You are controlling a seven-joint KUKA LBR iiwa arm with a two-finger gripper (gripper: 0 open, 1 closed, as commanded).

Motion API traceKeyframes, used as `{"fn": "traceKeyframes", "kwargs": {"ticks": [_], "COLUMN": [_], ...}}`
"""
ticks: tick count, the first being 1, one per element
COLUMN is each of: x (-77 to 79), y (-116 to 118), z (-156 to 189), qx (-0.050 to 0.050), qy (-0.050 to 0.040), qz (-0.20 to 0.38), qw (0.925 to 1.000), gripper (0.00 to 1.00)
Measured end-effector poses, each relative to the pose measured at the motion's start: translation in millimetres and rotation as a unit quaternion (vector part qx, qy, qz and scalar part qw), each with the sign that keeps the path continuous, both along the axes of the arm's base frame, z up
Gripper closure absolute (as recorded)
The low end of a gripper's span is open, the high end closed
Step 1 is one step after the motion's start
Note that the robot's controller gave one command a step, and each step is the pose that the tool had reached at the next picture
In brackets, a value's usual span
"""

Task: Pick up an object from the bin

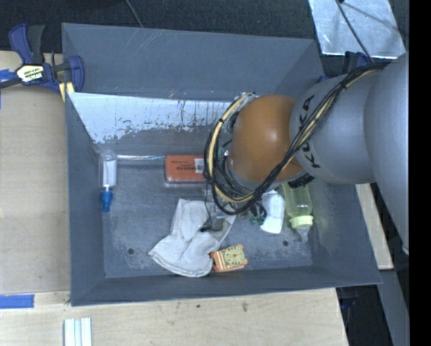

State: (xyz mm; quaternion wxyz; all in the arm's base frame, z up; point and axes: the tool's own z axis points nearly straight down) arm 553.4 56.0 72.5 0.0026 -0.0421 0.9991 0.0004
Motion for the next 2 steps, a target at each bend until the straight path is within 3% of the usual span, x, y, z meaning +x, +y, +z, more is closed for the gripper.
{"fn": "traceKeyframes", "kwargs": {"ticks": [1, 2], "x": [0.0, 7.3], "y": [0, 34], "z": [0, 199], "qx": [0.000, -0.001], "qy": [0.0000, 0.0025], "qz": [0.000, 0.010], "qw": [1.0000, 0.9999], "gripper": [1.00, 1.00]}}
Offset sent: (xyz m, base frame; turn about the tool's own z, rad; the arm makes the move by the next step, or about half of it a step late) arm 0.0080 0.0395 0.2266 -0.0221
